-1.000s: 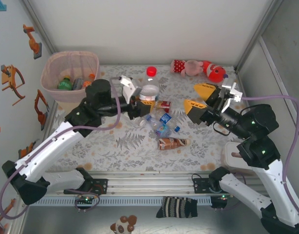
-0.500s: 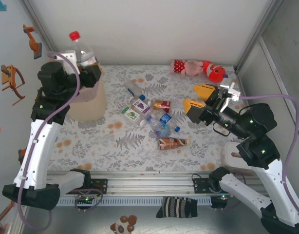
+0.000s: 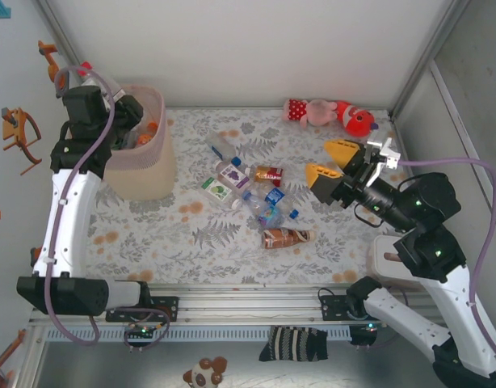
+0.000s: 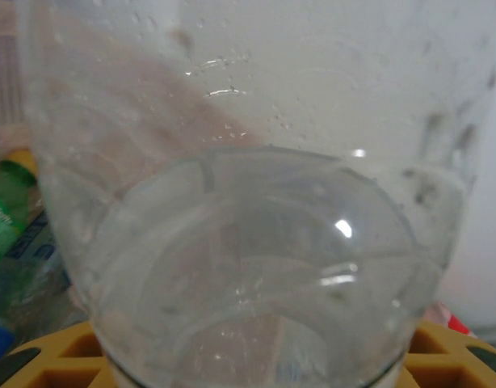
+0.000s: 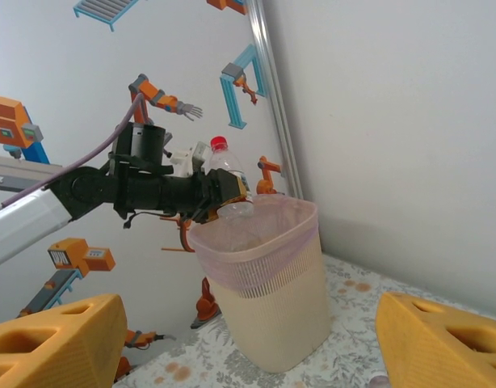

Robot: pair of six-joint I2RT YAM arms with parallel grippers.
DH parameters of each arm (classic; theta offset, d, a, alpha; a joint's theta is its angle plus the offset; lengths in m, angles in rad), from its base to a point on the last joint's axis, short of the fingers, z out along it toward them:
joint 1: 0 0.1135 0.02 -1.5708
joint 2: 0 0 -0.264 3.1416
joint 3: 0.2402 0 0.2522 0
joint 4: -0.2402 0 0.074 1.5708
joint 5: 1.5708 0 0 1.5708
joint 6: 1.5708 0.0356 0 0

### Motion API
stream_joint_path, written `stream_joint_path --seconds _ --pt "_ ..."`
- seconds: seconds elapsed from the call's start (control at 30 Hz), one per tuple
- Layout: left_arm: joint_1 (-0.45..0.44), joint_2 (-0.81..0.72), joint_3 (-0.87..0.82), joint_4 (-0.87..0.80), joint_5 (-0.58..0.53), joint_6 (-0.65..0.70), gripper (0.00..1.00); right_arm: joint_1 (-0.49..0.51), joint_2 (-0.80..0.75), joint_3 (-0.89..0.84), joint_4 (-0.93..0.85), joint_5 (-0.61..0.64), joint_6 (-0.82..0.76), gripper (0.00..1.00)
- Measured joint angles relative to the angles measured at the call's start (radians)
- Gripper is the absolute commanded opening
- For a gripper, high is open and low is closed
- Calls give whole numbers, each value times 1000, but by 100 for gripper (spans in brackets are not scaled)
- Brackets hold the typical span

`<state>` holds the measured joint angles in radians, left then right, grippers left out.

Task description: Put the plastic bottles in the bin

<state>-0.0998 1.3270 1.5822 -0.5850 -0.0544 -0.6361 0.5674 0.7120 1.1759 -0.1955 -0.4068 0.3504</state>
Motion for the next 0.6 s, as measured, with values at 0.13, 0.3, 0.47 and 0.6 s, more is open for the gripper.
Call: stream_joint_path --seconds 0.13,0.3,0.47,0.6 --pt "19 58 58 -77 -57 -93 47 0 -7 0 -10 6 -1 80" --pt "50 130 94 -135 -76 -195 48 0 -22 0 -35 16 -3 79" --pt "71 228 154 -192 -56 -272 55 0 -44 0 -51 35 -8 79" --pt "92 296 186 -220 -23 -329 57 0 -57 0 -67 47 -12 79"
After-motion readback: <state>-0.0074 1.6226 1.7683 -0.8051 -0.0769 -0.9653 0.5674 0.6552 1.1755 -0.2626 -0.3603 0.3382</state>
